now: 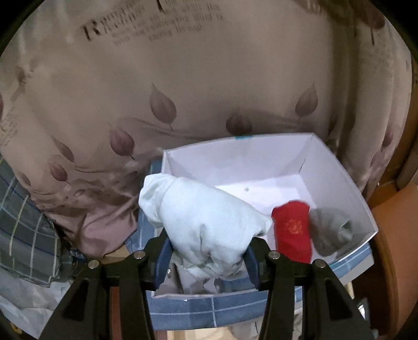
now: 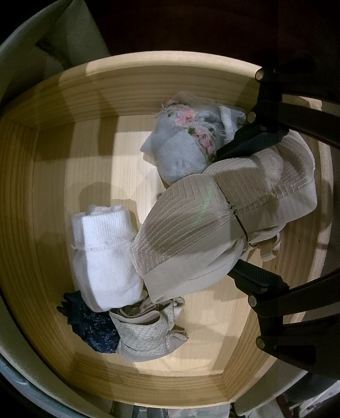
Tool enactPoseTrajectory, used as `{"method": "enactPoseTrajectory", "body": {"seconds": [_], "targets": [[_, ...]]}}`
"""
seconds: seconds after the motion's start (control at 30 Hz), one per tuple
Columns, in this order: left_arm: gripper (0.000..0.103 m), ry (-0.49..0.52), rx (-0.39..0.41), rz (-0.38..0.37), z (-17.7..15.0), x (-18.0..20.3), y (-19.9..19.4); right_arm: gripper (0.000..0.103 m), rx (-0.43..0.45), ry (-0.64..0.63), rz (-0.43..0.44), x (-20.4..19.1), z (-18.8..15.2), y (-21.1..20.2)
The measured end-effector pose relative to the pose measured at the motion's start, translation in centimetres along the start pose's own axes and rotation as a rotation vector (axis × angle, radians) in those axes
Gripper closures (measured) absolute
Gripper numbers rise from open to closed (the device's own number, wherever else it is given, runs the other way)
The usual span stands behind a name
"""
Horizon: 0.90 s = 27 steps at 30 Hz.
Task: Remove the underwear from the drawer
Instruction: 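Carry the white garment with the left tool into the box and release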
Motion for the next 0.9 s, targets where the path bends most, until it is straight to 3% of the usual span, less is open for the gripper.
{"method": "enactPoseTrajectory", "body": {"seconds": [0.37, 0.63, 0.9], "targets": [[0.049, -0.041, -0.095, -0.023, -1.3, 0.5, 4.3, 0.03, -0.001, 0.004, 0.003, 0.1, 0.1, -0.2], [0.045, -0.068, -0.128, -0.054, -1.8, 0.4, 4.6, 0.03, -0.002, 0.005, 0.003, 0.0, 0.2, -0.3], [0.04, -0.101, -0.104, -0.091, -1.7, -0.3, 3.3, 0.03, -0.002, 0.006, 0.002, 0.0, 0.3, -0.3]]}}
Point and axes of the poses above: each gripper's, at about its wrist camera, not at the fingertips, and y roughly the way its jaws point, x to its right, z to its top, the point moved 2 cm from there along y, roughly the way its jaws point, and after that the axes turned 15 degrees about y, right-handed, at the moved point
